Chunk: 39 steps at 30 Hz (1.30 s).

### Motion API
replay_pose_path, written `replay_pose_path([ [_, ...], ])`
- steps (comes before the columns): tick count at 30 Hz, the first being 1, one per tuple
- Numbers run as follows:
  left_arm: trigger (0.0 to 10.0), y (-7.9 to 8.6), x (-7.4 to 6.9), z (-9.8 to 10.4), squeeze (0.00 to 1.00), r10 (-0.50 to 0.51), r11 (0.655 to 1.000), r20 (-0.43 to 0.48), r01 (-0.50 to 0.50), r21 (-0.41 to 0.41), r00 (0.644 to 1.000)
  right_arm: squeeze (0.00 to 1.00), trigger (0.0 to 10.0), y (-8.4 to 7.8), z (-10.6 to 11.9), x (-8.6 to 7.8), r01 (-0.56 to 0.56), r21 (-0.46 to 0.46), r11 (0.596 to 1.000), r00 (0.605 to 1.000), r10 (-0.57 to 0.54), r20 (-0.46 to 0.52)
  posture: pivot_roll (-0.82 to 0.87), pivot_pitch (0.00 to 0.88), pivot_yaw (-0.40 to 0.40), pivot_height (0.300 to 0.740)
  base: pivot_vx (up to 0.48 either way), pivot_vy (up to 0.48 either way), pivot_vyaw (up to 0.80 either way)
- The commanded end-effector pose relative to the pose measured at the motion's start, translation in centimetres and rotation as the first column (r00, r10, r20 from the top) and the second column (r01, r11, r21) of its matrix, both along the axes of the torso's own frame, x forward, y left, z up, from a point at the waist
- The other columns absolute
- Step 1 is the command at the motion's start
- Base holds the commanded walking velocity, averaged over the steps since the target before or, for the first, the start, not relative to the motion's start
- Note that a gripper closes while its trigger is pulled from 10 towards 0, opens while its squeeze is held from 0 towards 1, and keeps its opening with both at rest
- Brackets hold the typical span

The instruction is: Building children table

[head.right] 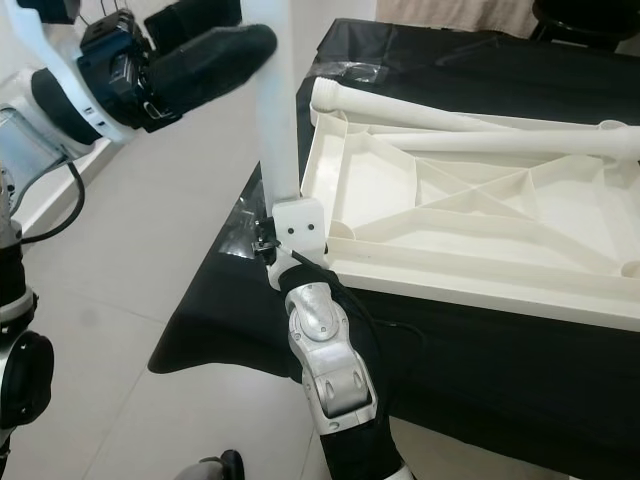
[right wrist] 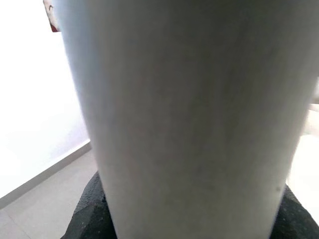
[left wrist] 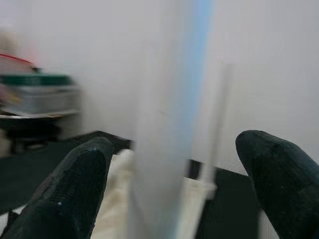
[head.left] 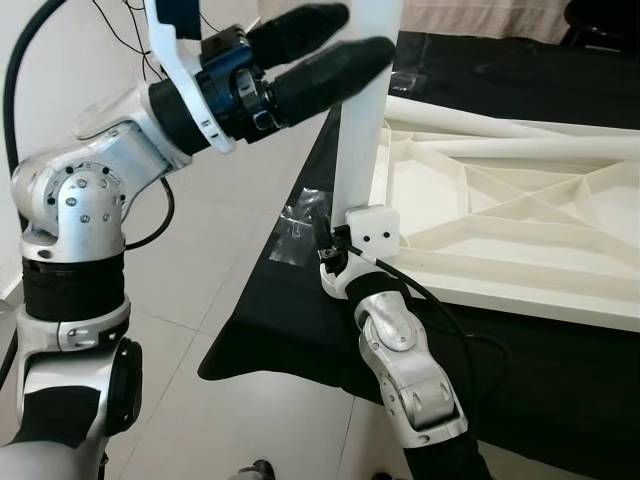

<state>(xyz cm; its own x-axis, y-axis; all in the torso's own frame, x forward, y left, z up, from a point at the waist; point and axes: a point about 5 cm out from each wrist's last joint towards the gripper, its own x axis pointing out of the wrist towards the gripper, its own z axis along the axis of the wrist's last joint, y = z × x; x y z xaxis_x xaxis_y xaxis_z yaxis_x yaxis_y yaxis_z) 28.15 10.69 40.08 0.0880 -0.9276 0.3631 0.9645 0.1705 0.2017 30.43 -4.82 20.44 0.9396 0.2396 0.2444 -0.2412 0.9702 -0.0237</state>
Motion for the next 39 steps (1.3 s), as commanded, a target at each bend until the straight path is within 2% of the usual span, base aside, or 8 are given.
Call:
replay_pose_path([
  [1,10.0,-0.2,-0.2,0.1,0.00,-0.040,0.998,-0.001,0.040,0.057,0.999,0.00,10.0,3.3,-2.0,-0.4,-0.074,0.165,0.984,0.980,0.103,-0.170,0.14,0.258,0.072,0.740,0.000,0.000,0.00],
  [8,10.0,-0.6,1.5,-0.6,0.00,0.047,0.987,-0.014,-0.044,0.155,0.999,0.00,10.0,3.7,-1.3,-0.3,-0.110,0.162,0.981,0.983,0.132,-0.130,0.13,0.257,0.070,0.740,0.000,0.000,0.00],
  [9,6.7,-0.7,1.8,-0.6,0.00,0.077,0.984,-0.008,-0.074,0.163,0.997,0.00,10.0,3.8,-1.0,-0.4,-0.119,0.160,0.980,0.983,0.139,-0.120,0.13,0.257,0.070,0.740,0.000,0.000,0.00],
  [14,6.7,-0.7,2.2,-0.7,0.00,0.101,0.980,-0.003,-0.099,0.170,0.995,0.00,10.0,3.9,-0.9,-0.3,-0.127,0.158,0.979,0.983,0.146,-0.112,0.13,0.254,0.069,0.740,0.000,0.000,0.00],
  [15,0.0,-0.8,2.6,-0.5,0.00,0.124,0.980,-0.005,-0.122,0.159,0.992,0.00,10.0,3.9,-0.7,-0.3,-0.137,0.151,0.979,0.983,0.153,-0.100,0.12,0.248,0.068,0.740,0.000,0.000,0.00],
  [31,0.0,-1.1,3.7,-0.7,0.00,0.123,0.984,-0.043,-0.116,0.136,0.992,0.00,10.0,3.8,0.3,-0.1,-0.194,0.068,0.979,0.980,0.197,-0.031,0.09,0.217,0.069,0.740,0.000,0.000,0.00],
  [32,0.0,-1.2,3.8,-0.6,0.00,0.118,0.985,-0.047,-0.111,0.131,0.992,1.00,10.0,3.5,0.5,0.1,-0.207,0.059,0.977,0.978,0.208,-0.015,0.09,0.212,0.071,0.740,0.000,0.000,0.00],
  [39,0.0,-1.8,3.6,-0.6,0.00,0.099,0.987,-0.038,-0.093,0.132,0.994,1.00,10.0,2.0,3.4,1.7,-0.420,-0.048,0.906,0.904,0.422,0.071,0.09,0.204,0.063,0.740,0.000,0.000,0.00],
])
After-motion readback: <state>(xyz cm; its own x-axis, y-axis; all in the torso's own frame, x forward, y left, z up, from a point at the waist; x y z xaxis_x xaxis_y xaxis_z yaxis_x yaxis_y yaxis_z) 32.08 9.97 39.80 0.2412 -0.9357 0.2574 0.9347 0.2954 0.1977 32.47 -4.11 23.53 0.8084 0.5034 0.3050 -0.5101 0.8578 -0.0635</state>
